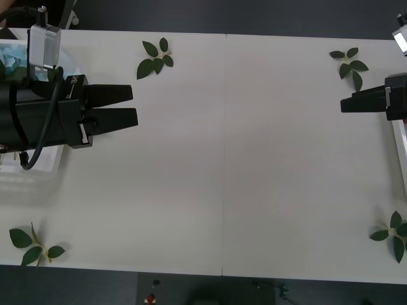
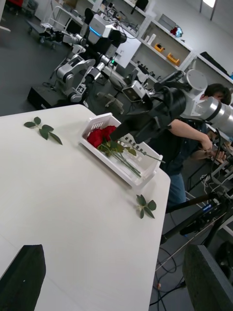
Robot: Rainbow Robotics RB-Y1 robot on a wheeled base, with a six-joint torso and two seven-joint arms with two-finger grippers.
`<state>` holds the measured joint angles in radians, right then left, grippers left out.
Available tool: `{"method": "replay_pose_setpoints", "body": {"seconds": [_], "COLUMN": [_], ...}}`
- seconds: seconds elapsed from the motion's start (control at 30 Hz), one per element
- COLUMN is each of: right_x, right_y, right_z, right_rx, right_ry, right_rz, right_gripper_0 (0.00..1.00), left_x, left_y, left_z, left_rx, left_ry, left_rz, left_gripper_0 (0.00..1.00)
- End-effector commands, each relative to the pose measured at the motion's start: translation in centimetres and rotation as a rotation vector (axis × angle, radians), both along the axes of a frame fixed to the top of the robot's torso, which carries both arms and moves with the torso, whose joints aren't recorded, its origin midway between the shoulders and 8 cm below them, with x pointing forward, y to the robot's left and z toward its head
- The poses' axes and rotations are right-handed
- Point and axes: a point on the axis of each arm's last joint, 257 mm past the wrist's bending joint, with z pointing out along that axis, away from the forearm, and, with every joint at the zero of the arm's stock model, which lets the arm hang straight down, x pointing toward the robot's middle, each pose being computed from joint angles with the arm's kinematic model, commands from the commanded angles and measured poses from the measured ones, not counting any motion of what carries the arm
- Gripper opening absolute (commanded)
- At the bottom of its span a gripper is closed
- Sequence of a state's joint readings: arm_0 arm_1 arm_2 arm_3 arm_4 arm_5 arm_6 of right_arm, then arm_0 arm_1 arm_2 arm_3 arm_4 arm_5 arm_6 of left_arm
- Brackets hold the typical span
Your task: Put the red flowers into the right box and the blue flowers into the left box
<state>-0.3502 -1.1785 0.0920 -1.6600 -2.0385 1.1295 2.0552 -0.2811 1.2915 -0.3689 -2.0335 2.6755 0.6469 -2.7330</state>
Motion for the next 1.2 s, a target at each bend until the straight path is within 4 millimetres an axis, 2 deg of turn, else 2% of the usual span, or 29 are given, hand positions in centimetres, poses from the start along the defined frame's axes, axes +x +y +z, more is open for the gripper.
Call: {"method": "replay_pose_setpoints", "body": {"seconds": [0.03,0.17,0.4,0.57,0.77,1.2], "right_x": [-3.2,-5.7,-9.4,-11.6,-13.0,-12.9], "right_y": [4.4,8.3,12.9,15.2,16.3,16.2], "right_z": [1.6,2.9,4.7,5.3,5.3,5.2], "right_rx": [0.009,0.036,0.035,0.050,0.070,0.085], "right_ry": [-0.092,-0.166,-0.280,-0.324,-0.323,-0.304], "right_rz": [0.113,0.195,0.311,0.364,0.385,0.371], "right_gripper_0": [1.00,1.00,1.00,1.00,1.00,1.00], "left_x": [0.0,0.0,0.0,0.0,0.0,0.0], "left_y": [0.6,0.6,0.6,0.6,0.6,0.6], "left_z": [0.5,0.5,0.5,0.5,0.5,0.5], "left_rx": [0.022,0.022,0.022,0.022,0.022,0.022], "left_ry": [0.005,0.005,0.005,0.005,0.005,0.005], "left_rz": [0.011,0.011,0.011,0.011,0.011,0.011], "left_gripper_0": [0.82,0.82,0.82,0.82,0.82,0.82]}}
